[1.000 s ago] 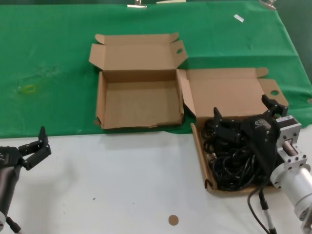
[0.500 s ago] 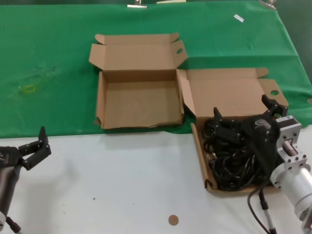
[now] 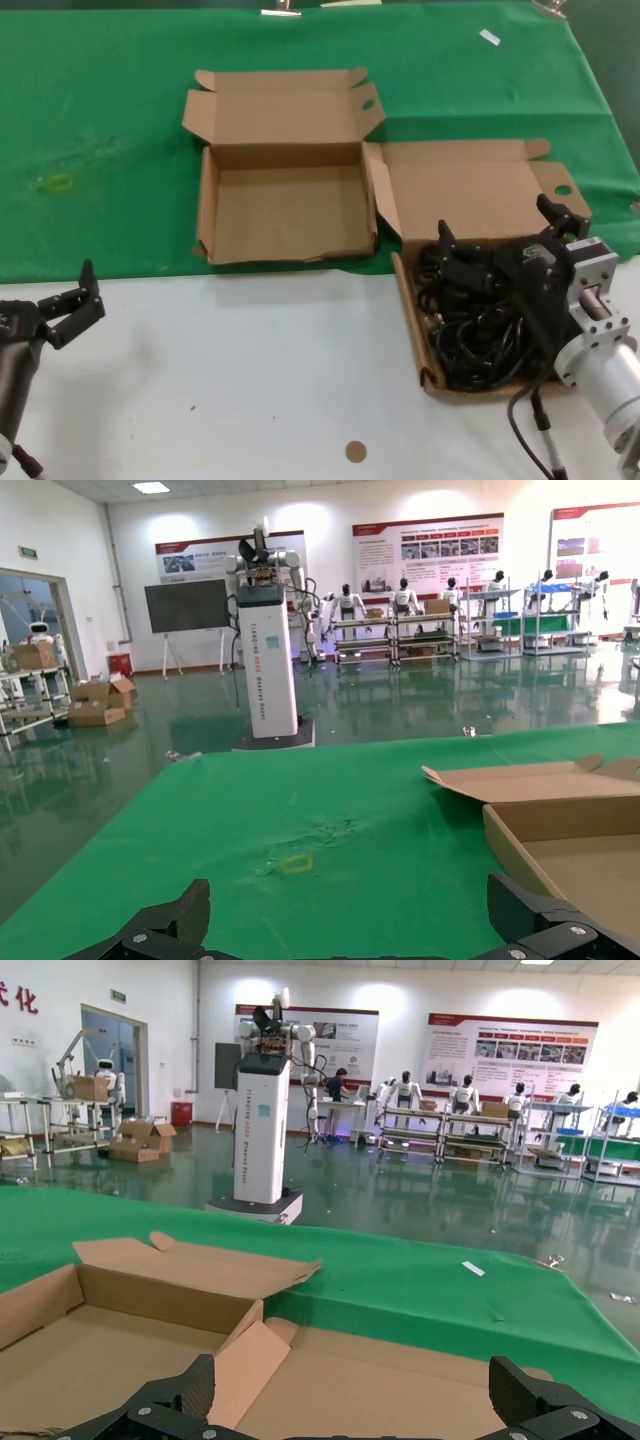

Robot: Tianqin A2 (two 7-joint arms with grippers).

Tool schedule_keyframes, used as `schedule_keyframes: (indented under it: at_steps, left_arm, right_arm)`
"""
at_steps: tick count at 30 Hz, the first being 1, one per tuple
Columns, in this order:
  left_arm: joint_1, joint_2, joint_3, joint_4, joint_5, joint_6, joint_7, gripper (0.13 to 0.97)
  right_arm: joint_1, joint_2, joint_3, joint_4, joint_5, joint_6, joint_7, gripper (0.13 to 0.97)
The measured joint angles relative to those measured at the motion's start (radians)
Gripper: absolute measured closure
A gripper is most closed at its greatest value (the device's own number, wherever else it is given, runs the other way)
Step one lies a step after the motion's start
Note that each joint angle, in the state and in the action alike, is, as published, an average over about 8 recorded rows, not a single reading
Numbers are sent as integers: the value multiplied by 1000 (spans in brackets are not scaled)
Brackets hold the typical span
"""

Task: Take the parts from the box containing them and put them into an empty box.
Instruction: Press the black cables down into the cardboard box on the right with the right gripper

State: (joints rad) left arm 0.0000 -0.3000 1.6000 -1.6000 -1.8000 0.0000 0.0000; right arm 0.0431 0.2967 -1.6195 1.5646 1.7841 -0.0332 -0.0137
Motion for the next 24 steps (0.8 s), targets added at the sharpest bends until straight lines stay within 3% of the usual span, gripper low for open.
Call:
schedule_keyframes:
  at_steps: [24]
  left_arm:
    - [0, 0, 0, 0, 0, 0, 0, 174]
  right_arm:
    - [0, 0, 0, 0, 0, 0, 0, 129]
